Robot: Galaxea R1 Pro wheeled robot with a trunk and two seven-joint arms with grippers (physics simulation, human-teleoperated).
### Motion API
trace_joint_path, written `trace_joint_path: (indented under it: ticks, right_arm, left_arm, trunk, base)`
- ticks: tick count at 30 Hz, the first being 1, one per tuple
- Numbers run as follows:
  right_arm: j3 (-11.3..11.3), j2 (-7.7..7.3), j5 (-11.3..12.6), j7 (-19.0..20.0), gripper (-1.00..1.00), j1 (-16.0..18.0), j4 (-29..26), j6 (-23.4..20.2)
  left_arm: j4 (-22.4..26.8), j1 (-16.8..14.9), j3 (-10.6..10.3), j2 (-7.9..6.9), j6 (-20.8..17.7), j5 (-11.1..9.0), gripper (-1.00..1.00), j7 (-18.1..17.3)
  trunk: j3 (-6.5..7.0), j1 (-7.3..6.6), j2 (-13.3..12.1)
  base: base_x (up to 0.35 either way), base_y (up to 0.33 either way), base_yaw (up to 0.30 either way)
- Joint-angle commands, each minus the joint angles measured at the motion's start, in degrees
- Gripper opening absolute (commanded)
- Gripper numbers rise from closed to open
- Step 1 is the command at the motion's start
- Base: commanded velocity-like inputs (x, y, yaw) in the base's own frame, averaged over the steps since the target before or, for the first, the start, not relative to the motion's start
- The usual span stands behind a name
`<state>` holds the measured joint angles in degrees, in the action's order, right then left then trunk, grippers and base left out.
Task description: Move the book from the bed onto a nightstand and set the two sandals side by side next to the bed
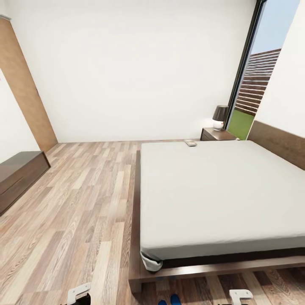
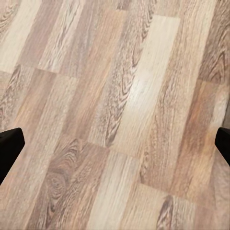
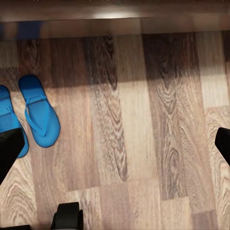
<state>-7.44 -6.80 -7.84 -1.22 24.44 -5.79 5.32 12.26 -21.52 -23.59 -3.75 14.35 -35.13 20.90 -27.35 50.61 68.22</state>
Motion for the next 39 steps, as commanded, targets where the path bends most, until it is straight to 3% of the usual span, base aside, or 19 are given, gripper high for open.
trace_joint_path:
  ticks: [1, 39]
  right_arm:
    - [-0.5, 0.04, -0.6, -0.1, 1.00, 0.1, 0.1, 0.2]
    - [-0.5, 0.20, -0.6, -0.1, 1.00, 0.0, 1.2, 0.3]
  left_arm:
    - [0.0, 0.0, -0.5, -0.03, 0.1, -0.5, 1.00, 0.3]
    - [0.0, 0.1, -0.5, -0.03, 0.1, -0.5, 1.00, 0.3]
  trunk:
    - [0.13, -0.23, -0.4]
    - [6.95, -8.57, -15.6]
  base:
    - [0.000, 0.000, 0.000]
    - [0.000, 0.000, 0.000]
